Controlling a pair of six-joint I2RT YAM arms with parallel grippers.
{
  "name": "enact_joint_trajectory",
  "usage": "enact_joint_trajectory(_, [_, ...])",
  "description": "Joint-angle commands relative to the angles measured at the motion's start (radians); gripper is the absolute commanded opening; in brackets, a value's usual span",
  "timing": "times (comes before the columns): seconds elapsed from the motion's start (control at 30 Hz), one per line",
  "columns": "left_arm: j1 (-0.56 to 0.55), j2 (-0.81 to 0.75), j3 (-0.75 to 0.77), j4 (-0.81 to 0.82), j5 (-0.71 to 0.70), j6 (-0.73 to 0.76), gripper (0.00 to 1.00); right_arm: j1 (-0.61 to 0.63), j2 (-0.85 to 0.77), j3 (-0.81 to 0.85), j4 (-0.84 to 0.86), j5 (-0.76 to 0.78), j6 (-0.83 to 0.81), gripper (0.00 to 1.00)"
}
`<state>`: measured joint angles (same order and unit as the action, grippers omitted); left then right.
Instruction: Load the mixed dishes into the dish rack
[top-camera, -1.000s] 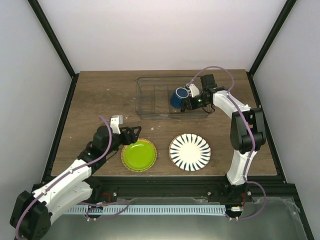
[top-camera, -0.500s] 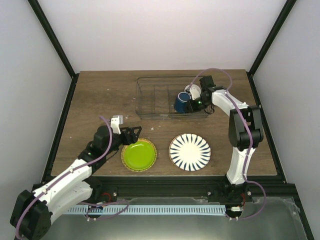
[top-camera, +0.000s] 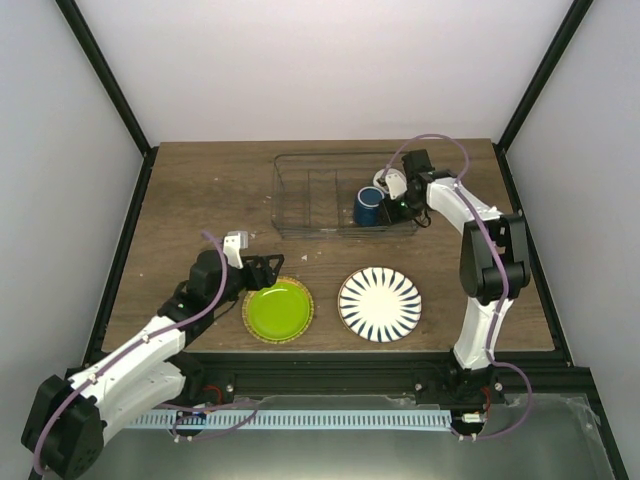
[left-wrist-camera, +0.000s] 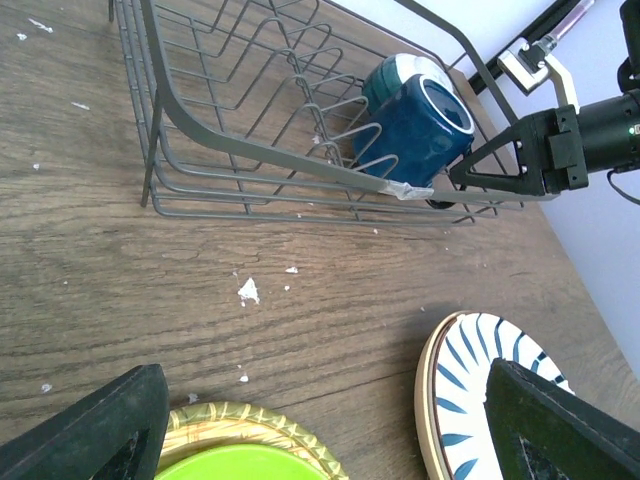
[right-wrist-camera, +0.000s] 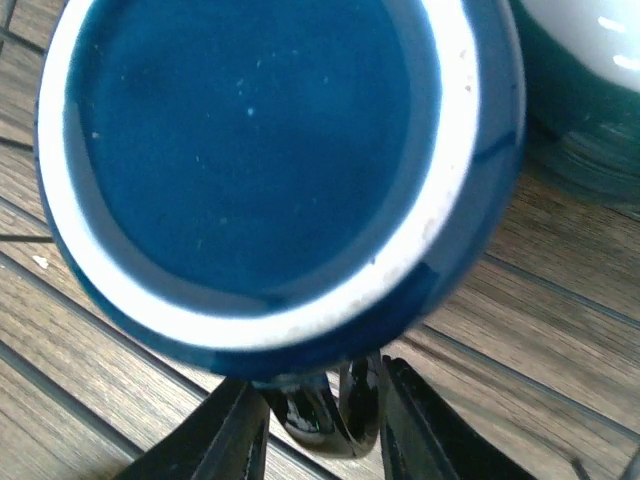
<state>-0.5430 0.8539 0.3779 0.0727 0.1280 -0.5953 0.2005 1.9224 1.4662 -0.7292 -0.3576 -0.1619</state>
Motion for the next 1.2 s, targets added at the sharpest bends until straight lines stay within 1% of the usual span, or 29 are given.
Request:
enact_joint_trajectory(0.0, [0.003,0.004,0.008,0.015,0.018,0.006,0.88,-0.009,-0.051,0.021,-0.035,0.032,0.002,0.33])
enact_joint_trajectory(0.07, [0.003,0.004,0.008,0.015,0.018,0.005,0.88,-0.009,-0.06,0.015,-0.037,0.025,0.002,0.34])
enact_joint_trajectory(0.27, [0.003,0.009,0.013,0.012,0.018,0.007,0.88,-0.009,-0.109,-0.008,-0.036,-0.014,-0.004,0.43])
enact_joint_trajectory(0.43, [0.004,0.029,0.049,-0.038,-0.01,0.029,0.88,-0.009,-0.178,-0.023,-0.028,-0.005,0.011,0.48])
enact_joint_trajectory(0.5, [0.005,0.053,0.084,-0.095,-0.03,0.052,0.88,-0.008,-0.214,-0.03,-0.023,0.009,0.023,0.51])
enact_joint_trajectory(0.57, [0.005,0.091,0.131,-0.188,-0.062,0.079,0.88,-0.006,-0.252,-0.034,-0.017,0.042,0.049,0.54])
enact_joint_trajectory(0.6, [0.005,0.108,0.156,-0.238,-0.081,0.09,0.88,-0.002,-0.272,-0.034,-0.02,0.064,0.063,0.58])
enact_joint_trajectory(0.73, [0.005,0.172,0.227,-0.426,-0.152,0.113,0.89,0.037,-0.368,-0.073,0.004,0.133,0.137,0.62])
enact_joint_trajectory(0.83, [0.004,0.177,0.213,-0.474,-0.166,0.098,0.89,0.088,-0.448,-0.13,0.043,0.182,0.199,0.62])
enact_joint_trajectory(1.0, [-0.012,0.112,0.165,-0.554,-0.159,0.07,0.89,0.184,-0.562,-0.238,0.09,0.231,0.303,0.61])
enact_joint_trajectory(1.07, [-0.037,0.084,0.156,-0.586,-0.152,0.058,0.89,0.209,-0.588,-0.272,0.086,0.265,0.336,0.62])
enact_joint_trajectory(1.17, [-0.089,0.067,0.145,-0.629,-0.152,0.033,0.89,0.223,-0.621,-0.317,0.088,0.302,0.373,0.65])
